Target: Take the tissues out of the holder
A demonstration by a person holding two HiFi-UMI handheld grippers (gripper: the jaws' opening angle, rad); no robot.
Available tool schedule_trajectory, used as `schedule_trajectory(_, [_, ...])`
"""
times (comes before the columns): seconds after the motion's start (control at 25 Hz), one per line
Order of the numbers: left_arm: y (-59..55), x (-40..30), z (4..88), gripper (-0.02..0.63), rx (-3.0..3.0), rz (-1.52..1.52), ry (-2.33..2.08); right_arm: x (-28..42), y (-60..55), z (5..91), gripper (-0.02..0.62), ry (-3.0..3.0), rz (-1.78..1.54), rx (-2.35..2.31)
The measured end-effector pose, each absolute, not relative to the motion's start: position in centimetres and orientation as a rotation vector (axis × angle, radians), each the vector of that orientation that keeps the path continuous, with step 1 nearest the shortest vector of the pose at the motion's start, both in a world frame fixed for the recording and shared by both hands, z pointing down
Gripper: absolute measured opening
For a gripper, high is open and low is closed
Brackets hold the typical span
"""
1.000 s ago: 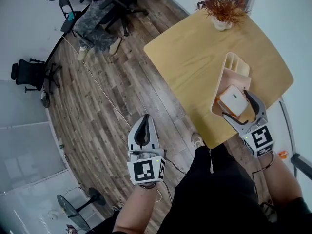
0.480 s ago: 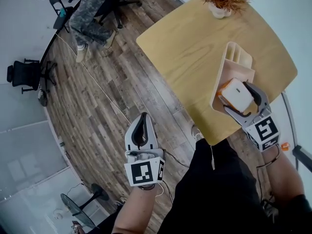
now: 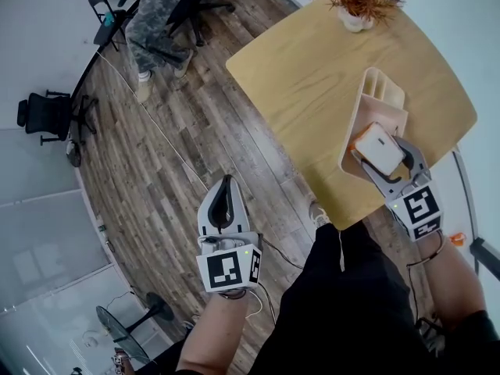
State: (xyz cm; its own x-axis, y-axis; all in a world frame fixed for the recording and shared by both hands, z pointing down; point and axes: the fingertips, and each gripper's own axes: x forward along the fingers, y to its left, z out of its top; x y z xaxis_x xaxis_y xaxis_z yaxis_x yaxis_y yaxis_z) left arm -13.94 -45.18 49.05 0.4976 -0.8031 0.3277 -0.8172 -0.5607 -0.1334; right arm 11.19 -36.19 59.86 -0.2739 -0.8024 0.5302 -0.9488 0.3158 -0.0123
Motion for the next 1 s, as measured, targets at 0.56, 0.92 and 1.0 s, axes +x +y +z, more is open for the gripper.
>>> schedule_trajectory(0.56, [-45.2,-14.8,42.6,0.005,2.767,0.442,-1.496,11.8,-35.6,54.1,0.281,-2.149,0.409,1.612])
schedule_trajectory(0.92, [-45.5,-15.3,38.1,0.005,2.782,0.351,-1.524,11.9,-36.0,48.5,0.281,-2.191,0.355,1.627])
schedule_trajectory(1.0, [-45.7,-15.4,36.9,0.005,2.791,0.327,-1.541,12.0,-36.2,47.3,0.281,-2.207,0.359,1.632])
